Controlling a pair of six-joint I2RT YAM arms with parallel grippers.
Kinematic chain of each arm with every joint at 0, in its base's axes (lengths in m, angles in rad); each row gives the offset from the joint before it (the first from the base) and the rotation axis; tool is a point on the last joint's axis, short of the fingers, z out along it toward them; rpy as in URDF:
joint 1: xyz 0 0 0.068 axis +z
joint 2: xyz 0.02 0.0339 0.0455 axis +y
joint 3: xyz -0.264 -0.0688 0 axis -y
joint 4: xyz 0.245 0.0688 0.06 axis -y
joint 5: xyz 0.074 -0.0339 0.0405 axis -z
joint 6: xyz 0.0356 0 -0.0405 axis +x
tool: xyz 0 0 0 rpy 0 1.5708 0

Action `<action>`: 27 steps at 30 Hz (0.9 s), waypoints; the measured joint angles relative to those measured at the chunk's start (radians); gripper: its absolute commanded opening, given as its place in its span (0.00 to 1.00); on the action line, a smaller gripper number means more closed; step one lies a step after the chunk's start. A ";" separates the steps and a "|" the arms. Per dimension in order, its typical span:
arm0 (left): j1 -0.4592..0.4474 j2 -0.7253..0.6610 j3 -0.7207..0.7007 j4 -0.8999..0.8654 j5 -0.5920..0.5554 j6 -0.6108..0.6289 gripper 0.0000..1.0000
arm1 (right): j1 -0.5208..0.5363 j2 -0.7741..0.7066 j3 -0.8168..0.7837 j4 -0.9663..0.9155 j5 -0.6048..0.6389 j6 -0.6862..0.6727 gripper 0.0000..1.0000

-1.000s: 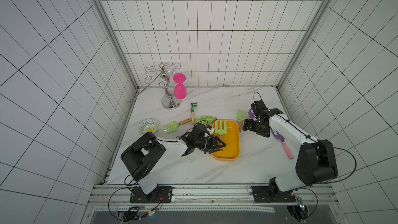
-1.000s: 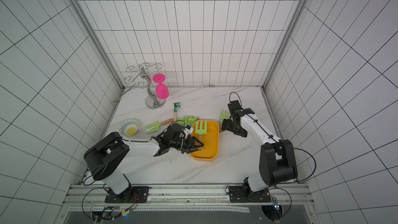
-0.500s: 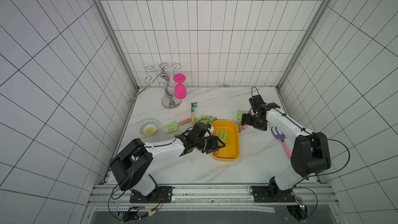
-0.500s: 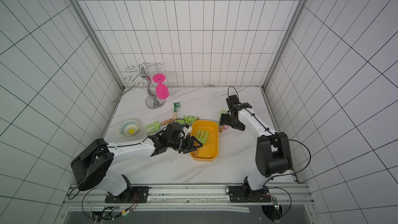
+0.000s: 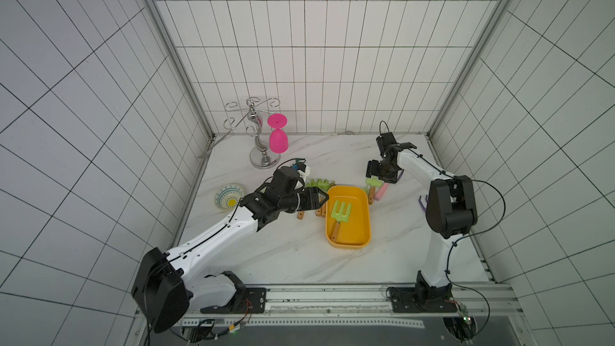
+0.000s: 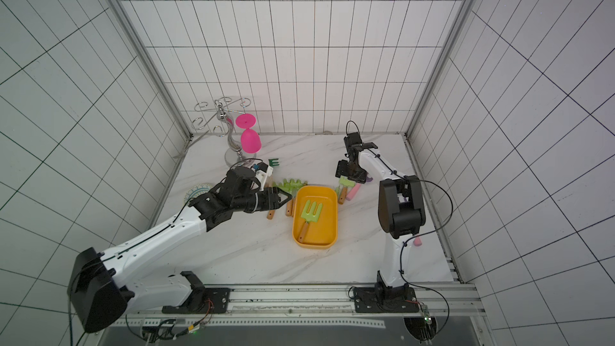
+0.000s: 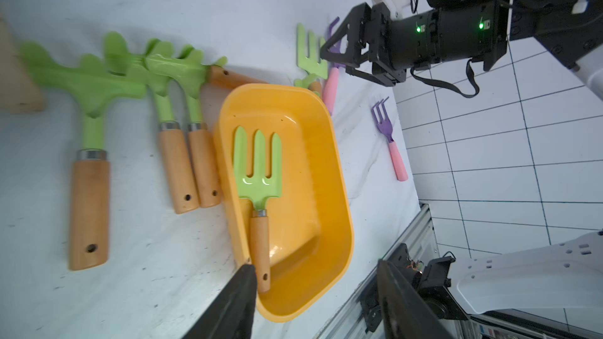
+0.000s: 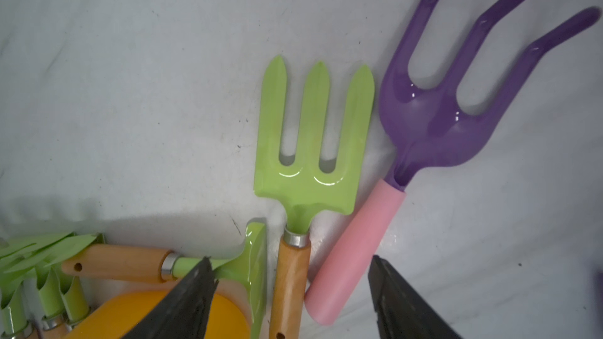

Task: Put the rake into the storage box
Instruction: Move the rake to the center of the board.

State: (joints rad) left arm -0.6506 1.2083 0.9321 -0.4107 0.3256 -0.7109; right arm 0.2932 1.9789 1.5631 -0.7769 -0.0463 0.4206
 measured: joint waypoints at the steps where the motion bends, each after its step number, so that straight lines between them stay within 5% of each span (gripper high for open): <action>1: 0.015 -0.024 -0.021 -0.011 -0.009 0.010 0.62 | -0.006 0.011 0.002 0.005 -0.005 0.008 0.74; 15: 0.100 -0.106 -0.121 -0.069 -0.067 0.075 0.63 | -0.019 0.130 0.030 0.037 -0.079 0.081 0.69; 27: 0.144 0.003 -0.097 -0.117 -0.038 0.107 0.63 | -0.019 0.071 -0.072 0.048 -0.039 0.065 0.70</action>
State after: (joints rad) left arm -0.5064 1.2110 0.8349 -0.5282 0.2878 -0.6041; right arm 0.2741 2.0499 1.4906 -0.7284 -0.0849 0.4858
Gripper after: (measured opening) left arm 0.627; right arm 0.696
